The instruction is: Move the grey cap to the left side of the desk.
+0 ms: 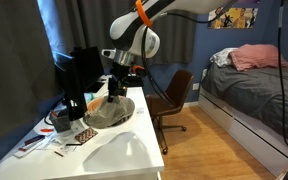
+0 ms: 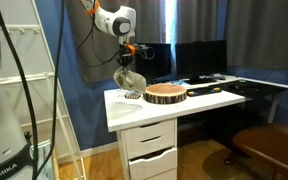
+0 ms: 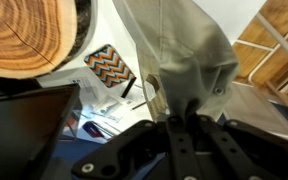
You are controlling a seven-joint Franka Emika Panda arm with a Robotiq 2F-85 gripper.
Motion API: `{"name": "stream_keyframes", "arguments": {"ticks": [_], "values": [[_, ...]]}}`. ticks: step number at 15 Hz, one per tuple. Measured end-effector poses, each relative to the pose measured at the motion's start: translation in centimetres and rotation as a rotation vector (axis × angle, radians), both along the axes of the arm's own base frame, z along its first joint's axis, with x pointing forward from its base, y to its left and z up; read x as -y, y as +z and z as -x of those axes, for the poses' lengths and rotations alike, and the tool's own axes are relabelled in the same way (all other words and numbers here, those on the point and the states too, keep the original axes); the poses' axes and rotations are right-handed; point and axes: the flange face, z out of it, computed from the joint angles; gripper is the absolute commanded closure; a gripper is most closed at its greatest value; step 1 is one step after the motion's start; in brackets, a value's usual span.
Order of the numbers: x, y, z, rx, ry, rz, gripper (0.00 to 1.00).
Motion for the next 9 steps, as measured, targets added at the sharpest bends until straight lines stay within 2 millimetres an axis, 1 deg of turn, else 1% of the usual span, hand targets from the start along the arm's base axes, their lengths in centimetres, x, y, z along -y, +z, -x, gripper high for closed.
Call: {"name": "stream_keyframes", "arguments": {"ticks": [4, 9], "values": [[-0.9, 0.5, 2.8, -0.035, 0.229, -0.049, 0.92], [-0.9, 1.5, 4.9, -0.126, 0.501, -0.12, 0.93]]}}
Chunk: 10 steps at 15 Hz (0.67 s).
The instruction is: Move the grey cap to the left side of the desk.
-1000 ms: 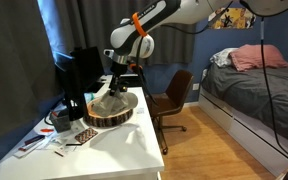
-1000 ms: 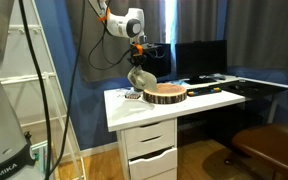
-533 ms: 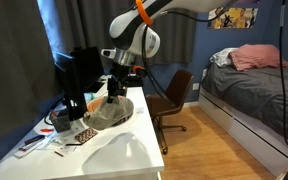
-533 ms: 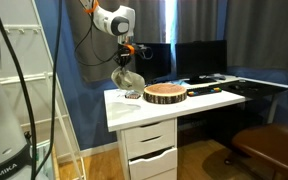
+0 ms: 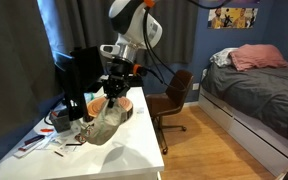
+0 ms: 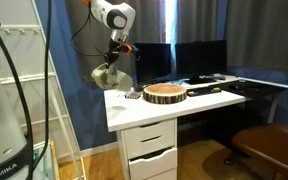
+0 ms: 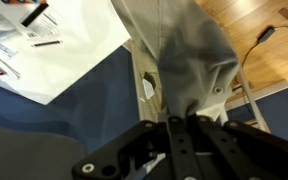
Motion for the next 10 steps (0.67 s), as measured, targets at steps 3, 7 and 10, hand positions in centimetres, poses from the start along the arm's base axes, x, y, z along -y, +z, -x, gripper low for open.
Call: {"name": "stream_keyframes", "arguments": {"ticks": [3, 7, 10], "values": [[0.4, 0.9, 0.7, -0.074, 0.156, -0.021, 0.94], [0.5, 1.9, 0.7, -0.105, 0.234, -0.038, 0.94], [0.3, 1.7, 0.7, -0.106, 0.24, -0.04, 0.94]]}}
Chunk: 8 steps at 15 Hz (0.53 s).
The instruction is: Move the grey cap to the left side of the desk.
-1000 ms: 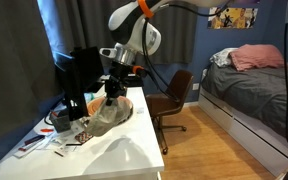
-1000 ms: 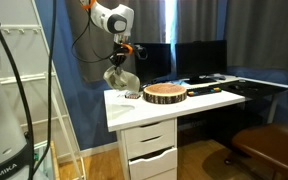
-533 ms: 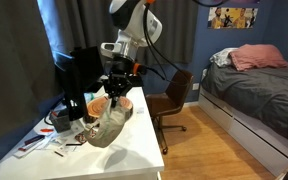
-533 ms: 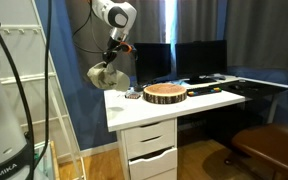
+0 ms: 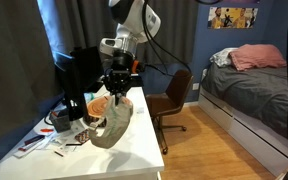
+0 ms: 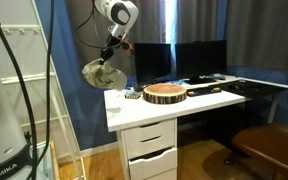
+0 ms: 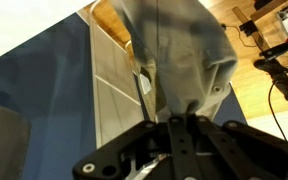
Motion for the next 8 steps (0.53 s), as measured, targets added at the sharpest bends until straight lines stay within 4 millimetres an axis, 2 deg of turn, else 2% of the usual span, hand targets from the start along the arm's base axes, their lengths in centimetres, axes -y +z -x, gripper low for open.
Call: {"name": "stream_keyframes", "arguments": {"ticks": [5, 8], "values": [[0.1, -0.3, -0.1, -0.002, -0.003, 0.004, 0.97], [-0.7, -1.5, -0.5, 0.009, -0.011, 0.002, 0.98]]}}
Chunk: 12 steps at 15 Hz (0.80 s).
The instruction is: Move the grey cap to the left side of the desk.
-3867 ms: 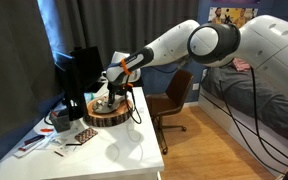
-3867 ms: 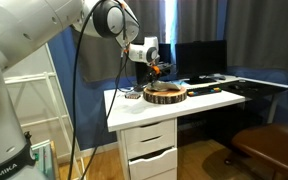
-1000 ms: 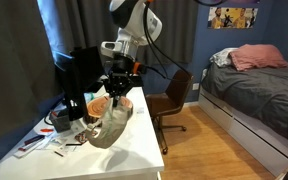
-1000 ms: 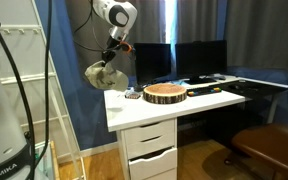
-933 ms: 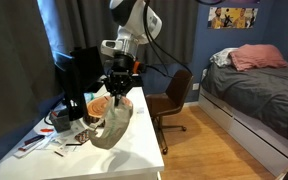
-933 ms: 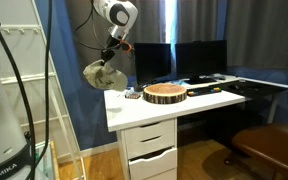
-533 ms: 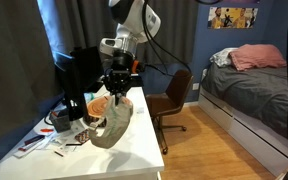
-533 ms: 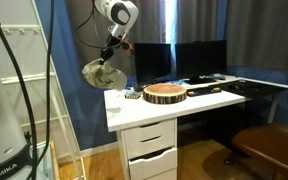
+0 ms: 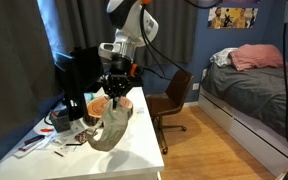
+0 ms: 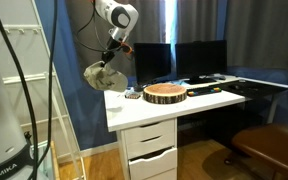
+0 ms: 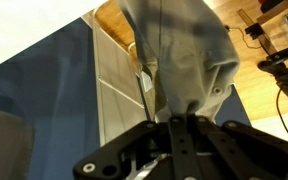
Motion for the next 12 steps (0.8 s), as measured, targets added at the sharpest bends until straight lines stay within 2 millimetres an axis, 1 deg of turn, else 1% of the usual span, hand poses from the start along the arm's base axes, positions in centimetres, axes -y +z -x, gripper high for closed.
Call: {"name": "stream_keyframes", "arguments": {"ticks": [5, 8, 12], "values": [[-2.8, -3.0, -1.3, 0.077, -0.059, -0.015, 0.98], [-4.1, -4.7, -2.8, 0.146, -0.137, -0.018, 0.98], [-5.3, -7.2, -4.8, 0.25, -0.258, 0.013, 0.98]]}}
